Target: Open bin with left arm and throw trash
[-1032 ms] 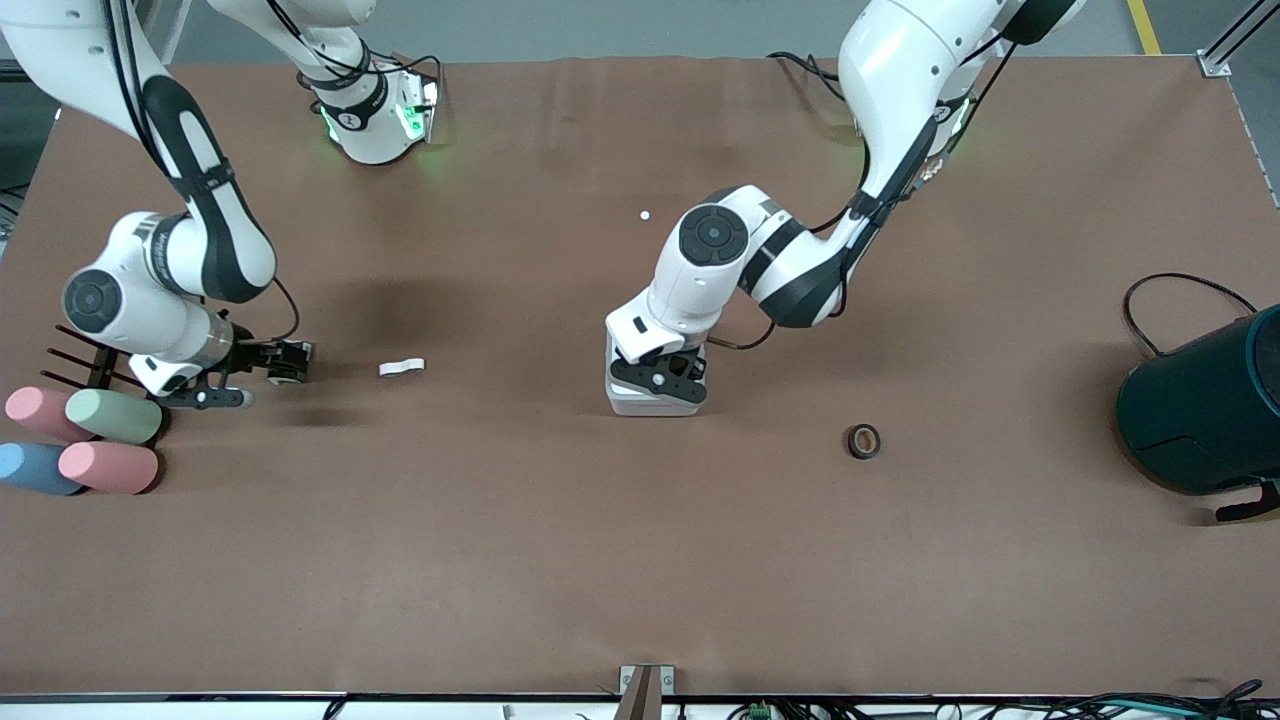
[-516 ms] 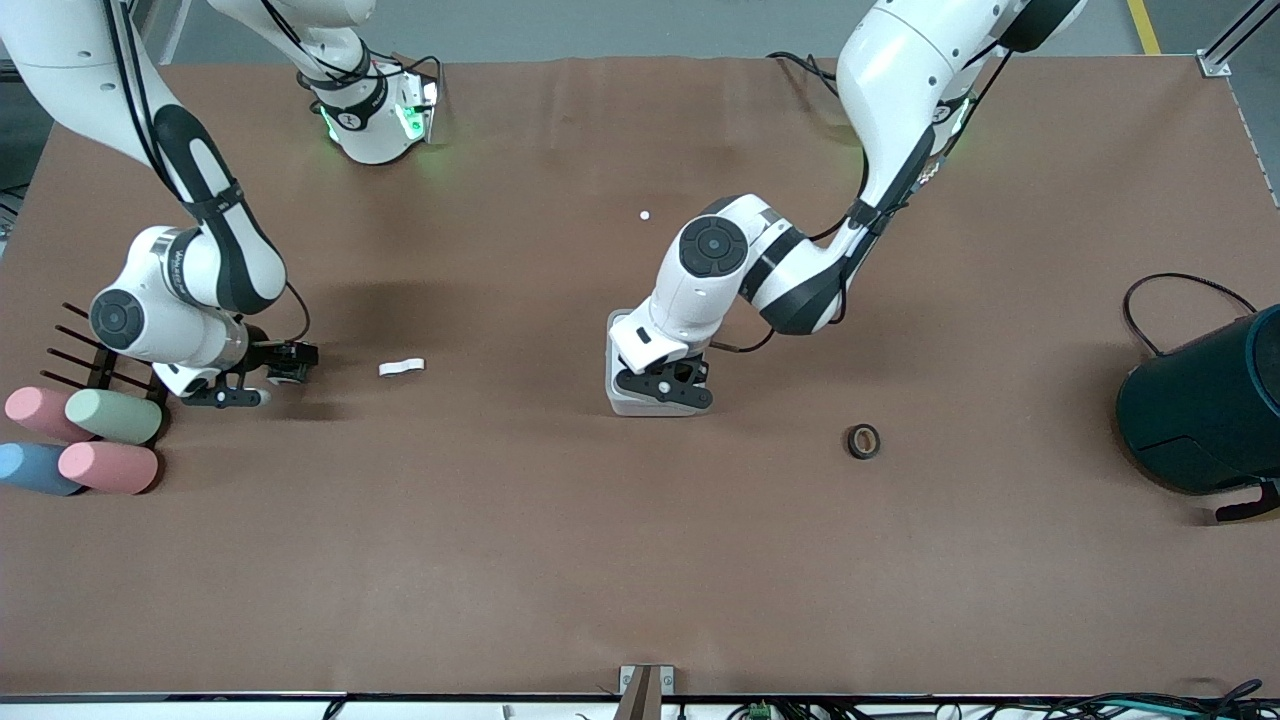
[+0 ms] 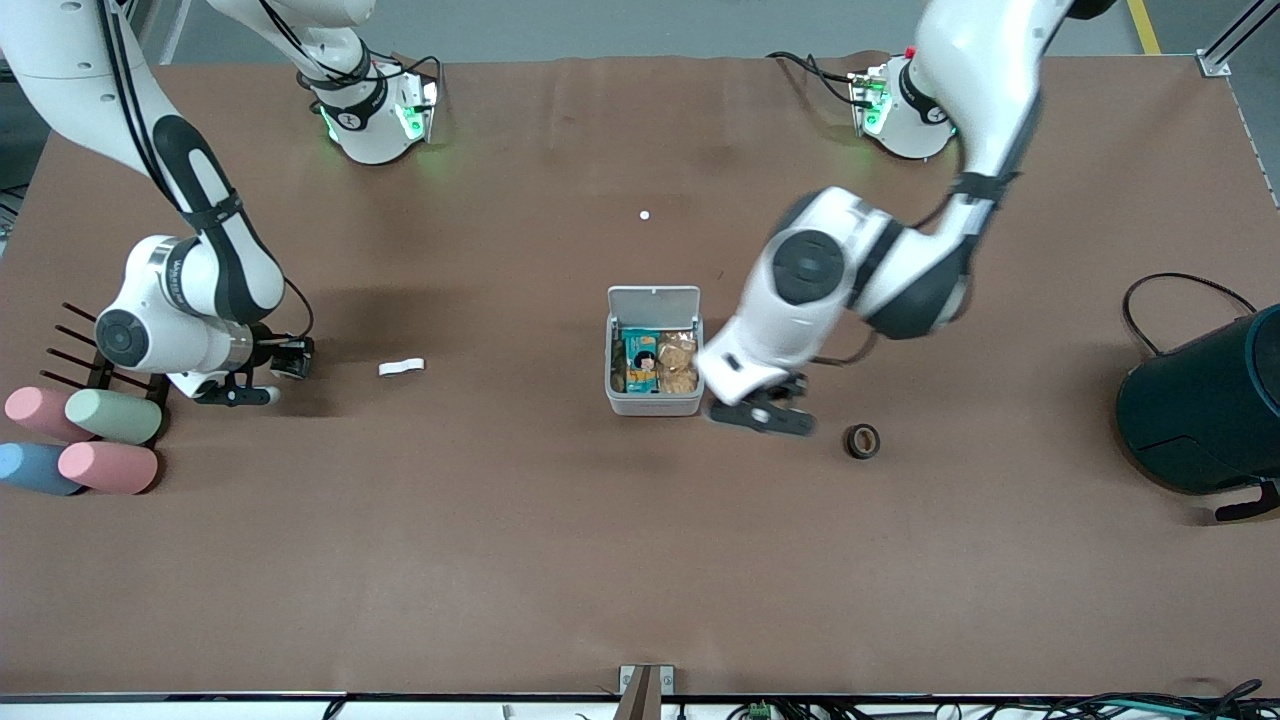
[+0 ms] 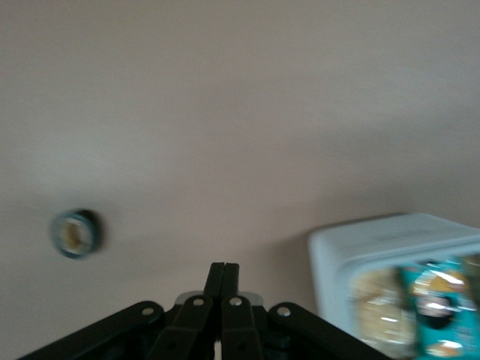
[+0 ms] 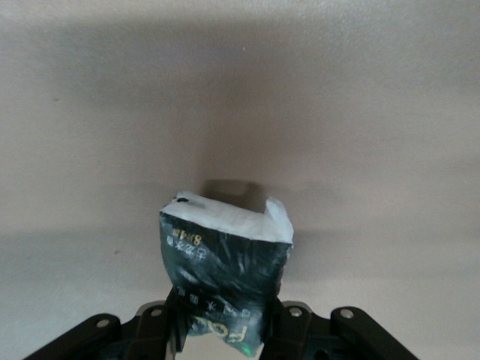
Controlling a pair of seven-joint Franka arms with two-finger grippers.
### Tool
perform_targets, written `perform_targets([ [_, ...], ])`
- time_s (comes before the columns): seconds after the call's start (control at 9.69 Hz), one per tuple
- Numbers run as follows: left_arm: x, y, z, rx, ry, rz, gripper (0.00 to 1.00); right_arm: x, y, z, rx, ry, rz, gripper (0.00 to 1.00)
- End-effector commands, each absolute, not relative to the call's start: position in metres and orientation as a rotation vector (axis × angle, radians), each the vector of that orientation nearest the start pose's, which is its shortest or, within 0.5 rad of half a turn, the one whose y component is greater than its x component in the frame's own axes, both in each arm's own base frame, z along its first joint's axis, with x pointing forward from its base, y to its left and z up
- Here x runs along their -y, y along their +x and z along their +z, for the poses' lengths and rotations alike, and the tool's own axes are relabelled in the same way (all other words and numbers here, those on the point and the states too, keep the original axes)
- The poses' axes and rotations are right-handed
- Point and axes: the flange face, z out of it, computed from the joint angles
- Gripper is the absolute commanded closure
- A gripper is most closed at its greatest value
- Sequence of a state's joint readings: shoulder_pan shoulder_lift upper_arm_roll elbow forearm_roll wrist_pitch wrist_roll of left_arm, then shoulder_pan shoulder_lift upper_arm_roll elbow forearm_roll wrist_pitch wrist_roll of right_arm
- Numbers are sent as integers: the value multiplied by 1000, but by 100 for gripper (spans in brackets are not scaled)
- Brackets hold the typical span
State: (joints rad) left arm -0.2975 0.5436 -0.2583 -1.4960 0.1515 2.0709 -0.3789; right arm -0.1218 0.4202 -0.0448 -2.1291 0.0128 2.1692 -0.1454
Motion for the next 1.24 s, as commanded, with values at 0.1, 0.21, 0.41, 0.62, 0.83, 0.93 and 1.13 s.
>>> perform_targets([
  [0.1,232,664,313,-433,-3099,11,16,29,574,271,-163,-3059,534,97],
  [0.21,199,674,293,-490,-3071,25,0,-24,590,307,-287,-3051,495,100],
  [0.41,176,673,256,-494,-3077,68,0,-128,607,358,-502,-3073,380,100],
  [0.62,170,650,211,-478,-3111,16,0,-253,607,409,-687,-2946,273,100],
  [0.83,169,636,190,-471,-3130,-16,0,-350,613,393,-862,-2861,301,100],
  [0.93,170,634,182,-438,-3140,-7,0,-394,611,379,-879,-2848,281,100],
  [1.13,174,631,180,-386,-3145,-2,29,-446,596,372,-894,-2775,171,98],
])
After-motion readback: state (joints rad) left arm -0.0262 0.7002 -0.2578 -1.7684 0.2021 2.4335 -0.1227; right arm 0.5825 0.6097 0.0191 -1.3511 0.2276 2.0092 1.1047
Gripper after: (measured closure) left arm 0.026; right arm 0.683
